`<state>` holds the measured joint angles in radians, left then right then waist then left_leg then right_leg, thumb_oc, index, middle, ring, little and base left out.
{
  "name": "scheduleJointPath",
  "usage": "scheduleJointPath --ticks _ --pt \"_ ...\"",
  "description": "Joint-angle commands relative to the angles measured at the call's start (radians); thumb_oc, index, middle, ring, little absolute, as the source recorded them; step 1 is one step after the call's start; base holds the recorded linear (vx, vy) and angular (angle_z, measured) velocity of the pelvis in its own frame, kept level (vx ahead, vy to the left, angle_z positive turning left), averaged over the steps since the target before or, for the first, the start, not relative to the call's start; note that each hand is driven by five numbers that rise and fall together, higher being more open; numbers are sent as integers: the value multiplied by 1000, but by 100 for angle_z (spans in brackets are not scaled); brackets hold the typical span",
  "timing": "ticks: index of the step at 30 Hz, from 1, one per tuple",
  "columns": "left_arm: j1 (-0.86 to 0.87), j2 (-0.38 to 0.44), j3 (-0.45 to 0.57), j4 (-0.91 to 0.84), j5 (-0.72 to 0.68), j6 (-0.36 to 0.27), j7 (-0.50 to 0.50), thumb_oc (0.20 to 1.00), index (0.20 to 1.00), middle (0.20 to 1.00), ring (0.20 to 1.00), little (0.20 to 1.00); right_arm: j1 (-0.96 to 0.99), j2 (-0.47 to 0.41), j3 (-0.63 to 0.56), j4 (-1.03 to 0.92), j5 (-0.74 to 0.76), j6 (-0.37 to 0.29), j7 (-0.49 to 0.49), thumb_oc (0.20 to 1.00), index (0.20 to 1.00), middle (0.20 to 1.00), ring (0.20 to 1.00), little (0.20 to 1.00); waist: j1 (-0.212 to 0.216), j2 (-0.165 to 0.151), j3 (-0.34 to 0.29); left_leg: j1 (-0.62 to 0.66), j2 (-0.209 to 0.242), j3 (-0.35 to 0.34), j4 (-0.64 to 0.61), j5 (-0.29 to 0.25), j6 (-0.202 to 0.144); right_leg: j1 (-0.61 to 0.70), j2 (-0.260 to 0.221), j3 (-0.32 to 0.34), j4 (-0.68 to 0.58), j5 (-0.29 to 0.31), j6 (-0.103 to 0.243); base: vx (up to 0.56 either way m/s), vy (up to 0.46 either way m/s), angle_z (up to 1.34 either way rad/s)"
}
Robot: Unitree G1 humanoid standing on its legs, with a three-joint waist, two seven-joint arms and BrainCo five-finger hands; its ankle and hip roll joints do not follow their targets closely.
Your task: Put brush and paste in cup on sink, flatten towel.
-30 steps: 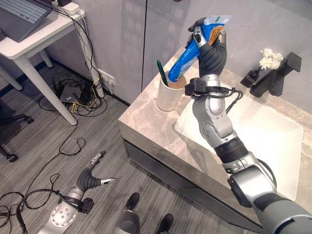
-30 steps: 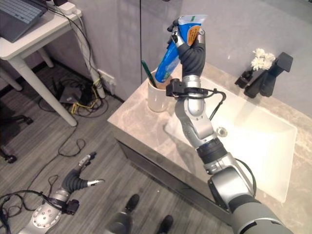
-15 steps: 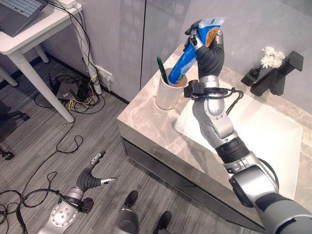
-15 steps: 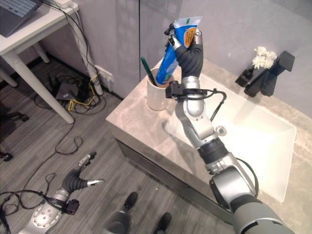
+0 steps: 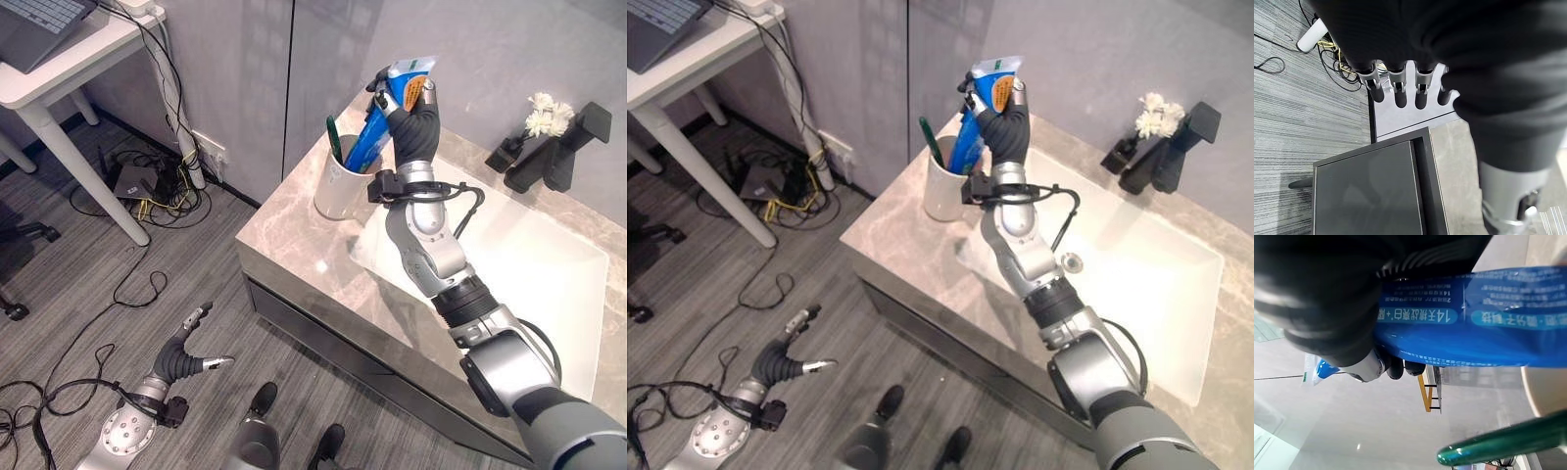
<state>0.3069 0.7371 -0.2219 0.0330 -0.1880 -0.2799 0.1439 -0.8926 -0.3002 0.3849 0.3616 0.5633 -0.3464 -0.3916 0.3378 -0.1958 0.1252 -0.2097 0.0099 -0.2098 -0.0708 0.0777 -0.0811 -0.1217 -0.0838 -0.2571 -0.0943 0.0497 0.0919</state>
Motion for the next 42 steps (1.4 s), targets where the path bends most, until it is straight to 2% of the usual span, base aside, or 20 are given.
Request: scheduleJointPath --ticks 1,2,3,11,18,25,28,32,35,39,42 --pt "2 13 -27 -5 11 -43 9 1000 1000 1000 1000 1000 -104 -18 1 -4 -45 -42 -2 457 457 457 457 457 -8 -7 -29 -7 34 -6 -16 -3 25 30 -77 2 7 27 63 0 0 0" --pt "2 12 -27 -5 12 -44 11 1000 1000 1000 1000 1000 -106 -19 2 0 -50 -40 -6 925 925 925 925 925 -7 -7 -29 -8 34 -6 -16 -3 26 30 -77 3 7 27 63 0 0 0" --pt "1 10 -28 -4 10 -44 12 1000 1000 1000 1000 1000 -106 -18 2 -2 -47 -40 -4 1000 1000 1000 1000 1000 -8 -8 -28 -7 34 -5 -16 -4 26 29 -77 4 7 28 63 0 0 0" --pt "-11 6 -37 1 13 -42 14 1000 1000 1000 1000 1000 -105 -16 7 -22 -59 -40 -4 1000 1000 1000 1000 1000 -12 -12 -27 -5 36 -2 -16 -4 26 28 -75 6 7 29 63 0 0 0" --pt "-21 11 -44 -2 21 -38 10 1000 1000 1000 1000 1000 -103 -12 17 -67 -76 -37 -3 1000 1000 1000 1000 1000 -12 -29 -28 -4 41 -3 -16 -6 24 27 -71 8 7 28 62 0 0 0" --pt "-31 19 -51 -3 36 -41 12 1000 1000 1000 1000 1000 -126 -37 -19 -78 -126 -39 -46 1000 1000 1000 1000 1000 -11 -36 -38 3 40 -4 -16 -10 23 35 -67 5 7 28 62 0 0 0" --pt "-36 17 -50 -1 54 -45 16 1000 1000 1000 1000 1000 -106 -87 -53 -133 -197 -35 -81 1000 1000 1000 1000 1000 -16 -27 -46 12 40 -1 -16 -13 23 45 -67 5 7 27 62 0 0 0" --pt "-23 2 -30 -3 81 -50 19 1000 1000 1000 1000 1000 11 -179 -174 -267 -308 -42 -133 1000 1000 1000 1000 1000 -45 6 -65 33 41 14 -16 -20 23 60 -69 10 7 22 64 0 0 0" --pt "-17 -8 -26 -3 85 -50 20 1000 1000 1000 1000 1000 74 -187 -223 -313 -312 -51 -142 1000 1000 1000 1000 1000 -54 21 -71 42 42 21 -16 -21 23 65 -72 14 7 20 65 -13 19 -9" --pt "3 -43 -2 5 95 -47 18 1000 1000 1000 1000 1000 241 -232 -342 -410 -358 -62 -151 1000 1000 1000 1000 1000 -92 53 -85 61 42 44 -16 -26 25 71 -74 32 7 18 65 -28 26 -16" --pt "35 -62 41 2 106 -52 12 1000 1000 1000 1000 1000 397 -299 -434 -471 -439 -50 -143 1000 1000 1000 1000 1000 -122 71 -93 74 44 61 -16 -30 25 72 -75 47 7 16 67 -15 28 -22"
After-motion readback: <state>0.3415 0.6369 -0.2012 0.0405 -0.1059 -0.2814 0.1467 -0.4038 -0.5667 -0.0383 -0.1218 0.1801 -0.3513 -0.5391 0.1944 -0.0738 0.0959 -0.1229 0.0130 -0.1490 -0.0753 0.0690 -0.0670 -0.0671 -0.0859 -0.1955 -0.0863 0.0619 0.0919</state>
